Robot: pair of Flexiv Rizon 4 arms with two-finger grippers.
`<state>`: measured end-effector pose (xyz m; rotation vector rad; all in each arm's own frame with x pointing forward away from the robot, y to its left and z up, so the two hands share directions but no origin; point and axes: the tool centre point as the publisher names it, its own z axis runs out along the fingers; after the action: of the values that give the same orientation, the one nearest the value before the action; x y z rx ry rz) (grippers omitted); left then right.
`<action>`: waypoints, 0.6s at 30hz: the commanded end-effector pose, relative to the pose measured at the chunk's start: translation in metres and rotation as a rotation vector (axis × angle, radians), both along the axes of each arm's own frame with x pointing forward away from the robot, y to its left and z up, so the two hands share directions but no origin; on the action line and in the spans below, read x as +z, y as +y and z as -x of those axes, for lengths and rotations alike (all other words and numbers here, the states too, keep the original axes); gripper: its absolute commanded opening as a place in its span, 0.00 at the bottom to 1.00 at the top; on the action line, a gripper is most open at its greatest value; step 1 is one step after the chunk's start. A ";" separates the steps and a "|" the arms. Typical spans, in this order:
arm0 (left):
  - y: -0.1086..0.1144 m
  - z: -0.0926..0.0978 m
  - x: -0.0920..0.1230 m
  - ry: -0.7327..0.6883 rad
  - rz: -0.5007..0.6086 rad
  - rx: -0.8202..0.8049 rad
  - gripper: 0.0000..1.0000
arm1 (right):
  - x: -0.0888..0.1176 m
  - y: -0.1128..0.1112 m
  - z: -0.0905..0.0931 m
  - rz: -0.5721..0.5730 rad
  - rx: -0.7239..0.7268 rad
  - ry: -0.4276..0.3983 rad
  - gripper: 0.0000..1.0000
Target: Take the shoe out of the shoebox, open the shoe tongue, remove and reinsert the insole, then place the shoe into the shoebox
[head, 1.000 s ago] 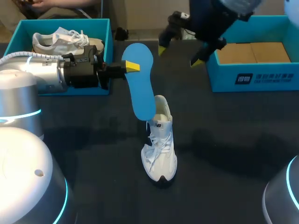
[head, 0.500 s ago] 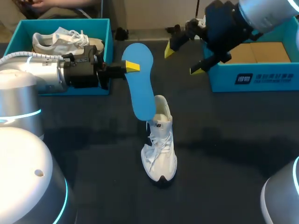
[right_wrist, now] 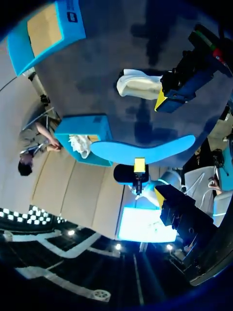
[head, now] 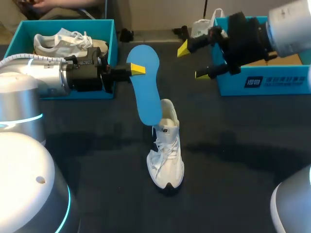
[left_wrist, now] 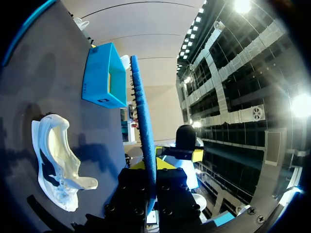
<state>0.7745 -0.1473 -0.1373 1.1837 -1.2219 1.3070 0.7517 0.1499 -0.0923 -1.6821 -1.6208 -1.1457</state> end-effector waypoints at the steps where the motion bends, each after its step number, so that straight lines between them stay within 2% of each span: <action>1: 0.000 0.000 0.000 0.000 -0.002 -0.001 0.00 | -0.011 -0.002 0.004 -0.350 0.035 -0.068 1.00; 6: 0.000 0.000 0.000 0.000 -0.002 -0.001 0.00 | -0.017 -0.004 0.003 -0.419 0.029 -0.080 1.00; 18: 0.000 0.000 0.000 0.000 -0.002 -0.001 0.00 | -0.023 0.000 -0.007 -0.412 0.130 -0.061 1.00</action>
<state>0.7745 -0.1473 -0.1373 1.1837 -1.2220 1.3070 0.7484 0.1466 -0.1135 -1.3348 -1.4072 -1.3605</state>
